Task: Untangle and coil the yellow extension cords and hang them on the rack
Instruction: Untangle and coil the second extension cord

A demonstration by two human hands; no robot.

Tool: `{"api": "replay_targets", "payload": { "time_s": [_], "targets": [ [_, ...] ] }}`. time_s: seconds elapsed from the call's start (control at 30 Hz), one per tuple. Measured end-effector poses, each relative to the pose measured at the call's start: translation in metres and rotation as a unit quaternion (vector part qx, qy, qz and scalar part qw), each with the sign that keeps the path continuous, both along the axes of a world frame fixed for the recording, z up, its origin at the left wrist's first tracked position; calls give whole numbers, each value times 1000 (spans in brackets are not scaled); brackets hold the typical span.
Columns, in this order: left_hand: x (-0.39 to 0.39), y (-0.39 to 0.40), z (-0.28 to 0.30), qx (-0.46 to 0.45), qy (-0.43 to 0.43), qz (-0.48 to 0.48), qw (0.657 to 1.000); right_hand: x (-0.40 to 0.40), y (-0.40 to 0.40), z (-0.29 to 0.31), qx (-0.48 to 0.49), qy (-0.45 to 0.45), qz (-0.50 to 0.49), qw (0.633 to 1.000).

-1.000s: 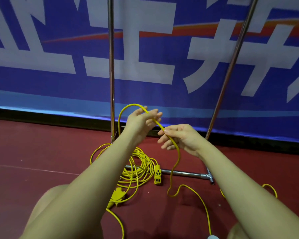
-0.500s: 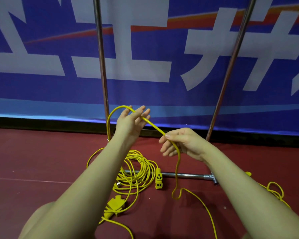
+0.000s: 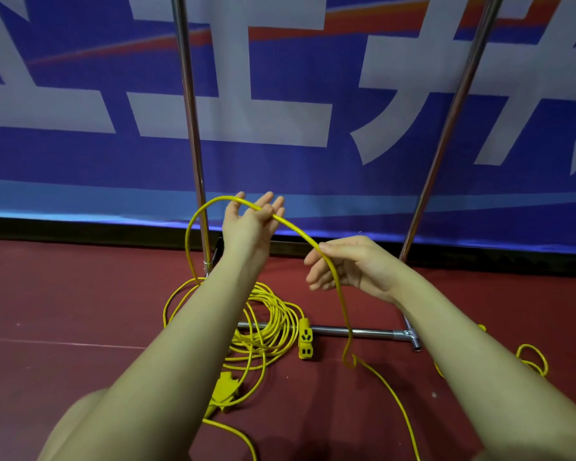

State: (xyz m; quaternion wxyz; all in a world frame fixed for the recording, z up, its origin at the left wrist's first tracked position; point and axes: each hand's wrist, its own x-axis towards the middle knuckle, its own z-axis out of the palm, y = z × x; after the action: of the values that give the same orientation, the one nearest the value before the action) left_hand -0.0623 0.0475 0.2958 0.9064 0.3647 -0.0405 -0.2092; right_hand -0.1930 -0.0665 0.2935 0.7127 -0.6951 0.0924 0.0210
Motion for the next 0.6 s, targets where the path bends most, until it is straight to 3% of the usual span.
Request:
{"api": "replay_targets", "payload": {
  "time_s": [0.1,0.2,0.37,0.6],
  "targets": [
    [6,3,-1,-32,34,36,998,-4,-4,-1,-23,20,7,1000],
    [1,3,1,-44,42,10,998,-6,-6,-1,-47,10,-26,999],
    [-35,-5,5,26,-52,-105,993,-10,-7,4,-42,-19,-68,997],
    [-34,-2,9,23,-63,-58,996,-12,6,5,-8,-27,-39,999]
  ]
}}
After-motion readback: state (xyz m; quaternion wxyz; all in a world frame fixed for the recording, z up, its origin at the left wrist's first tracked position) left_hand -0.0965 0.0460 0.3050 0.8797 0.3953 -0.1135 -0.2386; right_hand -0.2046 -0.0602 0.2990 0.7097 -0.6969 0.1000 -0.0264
